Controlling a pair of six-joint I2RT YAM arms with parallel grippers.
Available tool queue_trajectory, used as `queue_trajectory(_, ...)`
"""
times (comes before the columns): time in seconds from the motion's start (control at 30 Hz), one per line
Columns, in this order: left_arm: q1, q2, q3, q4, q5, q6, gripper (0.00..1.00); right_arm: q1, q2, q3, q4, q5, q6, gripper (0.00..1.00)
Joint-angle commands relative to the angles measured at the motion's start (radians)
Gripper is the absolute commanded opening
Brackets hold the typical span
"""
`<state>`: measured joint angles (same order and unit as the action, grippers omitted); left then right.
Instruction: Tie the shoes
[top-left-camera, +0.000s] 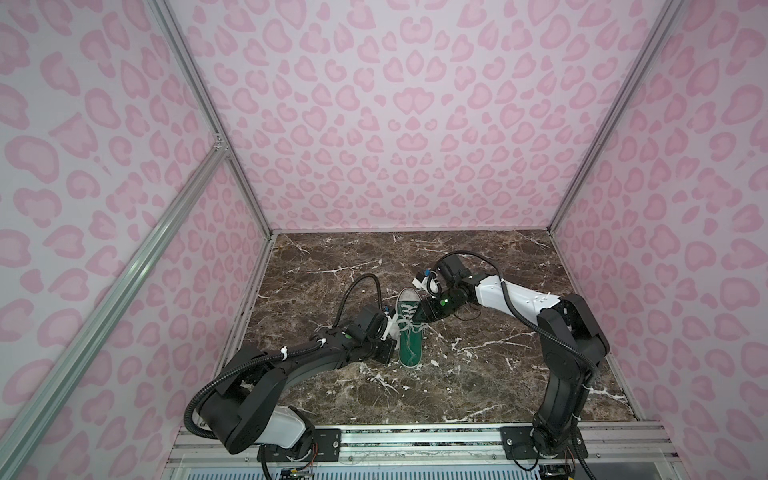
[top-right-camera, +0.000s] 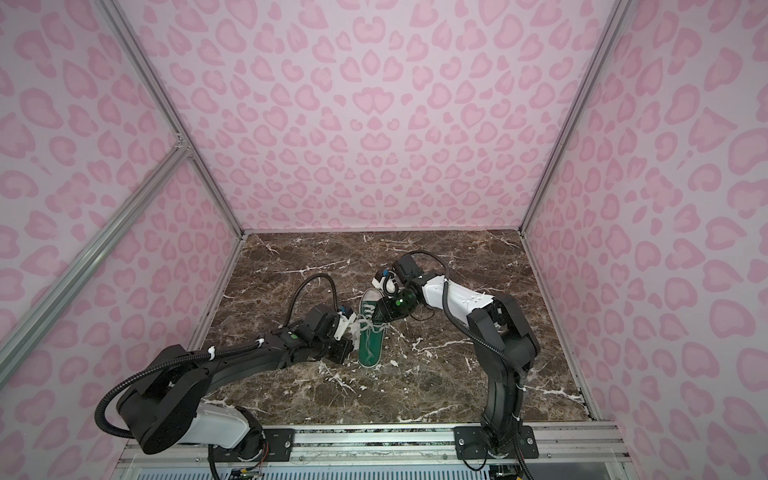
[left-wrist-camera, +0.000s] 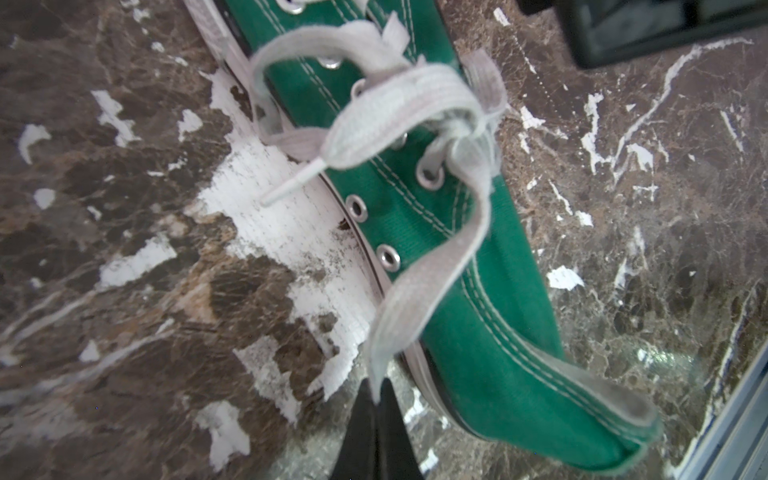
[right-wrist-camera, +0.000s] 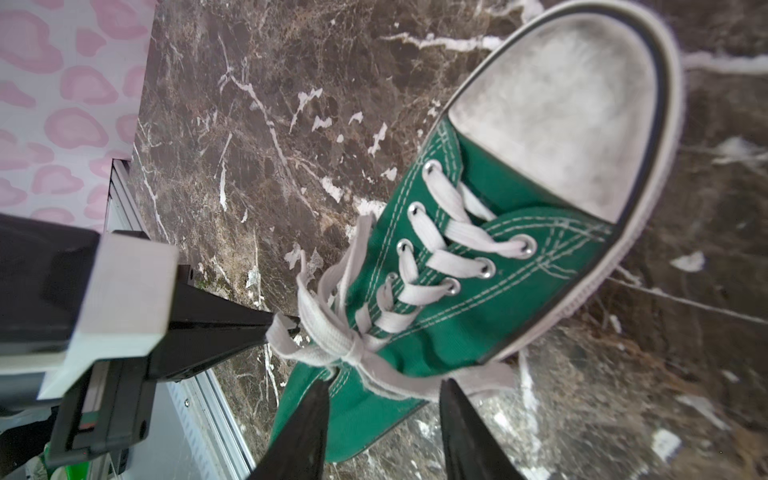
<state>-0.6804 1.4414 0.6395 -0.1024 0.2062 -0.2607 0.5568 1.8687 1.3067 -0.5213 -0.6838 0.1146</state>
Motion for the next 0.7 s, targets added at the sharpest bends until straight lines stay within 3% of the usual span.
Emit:
queue_trajectory(0.0, 0.001, 0.005, 0.002, 0.022, 0.017, 0.006, 0.03, 0.012, 0.019, 0.024, -0.018, -0.008, -0.053, 0.46)
queue_trajectory(0.67, 0.001, -0.03, -0.033, 0.012, 0.004, 0.007, 0.03, 0.065, 0.148, 0.129, -0.032, -0.045, -0.092, 0.43)
